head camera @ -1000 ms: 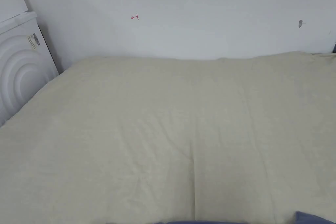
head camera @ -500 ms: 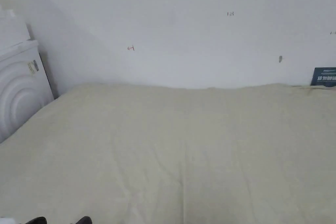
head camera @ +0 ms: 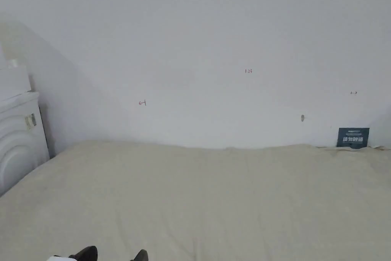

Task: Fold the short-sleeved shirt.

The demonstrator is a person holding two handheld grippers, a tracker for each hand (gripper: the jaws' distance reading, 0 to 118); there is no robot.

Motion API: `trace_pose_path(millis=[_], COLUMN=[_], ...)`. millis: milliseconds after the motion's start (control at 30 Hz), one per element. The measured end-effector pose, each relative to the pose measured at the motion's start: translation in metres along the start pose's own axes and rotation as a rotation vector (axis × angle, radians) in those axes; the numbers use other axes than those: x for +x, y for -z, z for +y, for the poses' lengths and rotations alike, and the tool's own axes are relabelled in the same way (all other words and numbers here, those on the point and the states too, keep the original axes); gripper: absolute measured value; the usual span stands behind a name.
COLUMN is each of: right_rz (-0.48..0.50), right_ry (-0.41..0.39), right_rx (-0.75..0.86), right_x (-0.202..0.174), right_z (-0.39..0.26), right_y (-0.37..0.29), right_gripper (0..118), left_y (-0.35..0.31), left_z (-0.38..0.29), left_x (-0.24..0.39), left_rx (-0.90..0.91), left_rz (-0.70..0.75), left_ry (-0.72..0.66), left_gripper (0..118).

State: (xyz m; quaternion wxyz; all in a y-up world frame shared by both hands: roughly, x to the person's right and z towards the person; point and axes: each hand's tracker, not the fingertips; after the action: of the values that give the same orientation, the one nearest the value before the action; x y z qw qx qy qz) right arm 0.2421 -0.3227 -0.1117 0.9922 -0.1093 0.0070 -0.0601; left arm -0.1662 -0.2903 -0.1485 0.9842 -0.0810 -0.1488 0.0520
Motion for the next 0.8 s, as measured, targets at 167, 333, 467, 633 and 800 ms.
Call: trace_pose_path(millis=[167,333,467,633,800], right_rz=[0.031,0.045,0.038,0.042,0.044], right_ry=[-0.033,-0.076,-0.076,-0.054,-0.032], right_rx=[-0.041,-0.059,-0.073,-0.090,-0.100], right_x=[-0.016,-0.028,-0.030,-0.028,-0.025], right_z=[-0.011,-0.018,-0.019,-0.021,-0.022], right_y=[0.002,0.004,0.005,0.005,0.005], right_gripper=[4,1,1,1,1], left_y=[-0.003,0.000,-0.002,-0.001,-0.002], left_z=[-0.013,-0.028,-0.032,-0.036,-0.042], left_x=[-0.004,-0.014,-0.019,-0.027,-0.034], left_rx=[-0.056,-0.103,-0.119,-0.142,-0.162], left_rz=[-0.046,-0.020,-0.029,-0.026,-0.002], left_ry=[-0.076,-0.103,-0.119,-0.132,-0.137], left_gripper=[16,0,0,0,0])
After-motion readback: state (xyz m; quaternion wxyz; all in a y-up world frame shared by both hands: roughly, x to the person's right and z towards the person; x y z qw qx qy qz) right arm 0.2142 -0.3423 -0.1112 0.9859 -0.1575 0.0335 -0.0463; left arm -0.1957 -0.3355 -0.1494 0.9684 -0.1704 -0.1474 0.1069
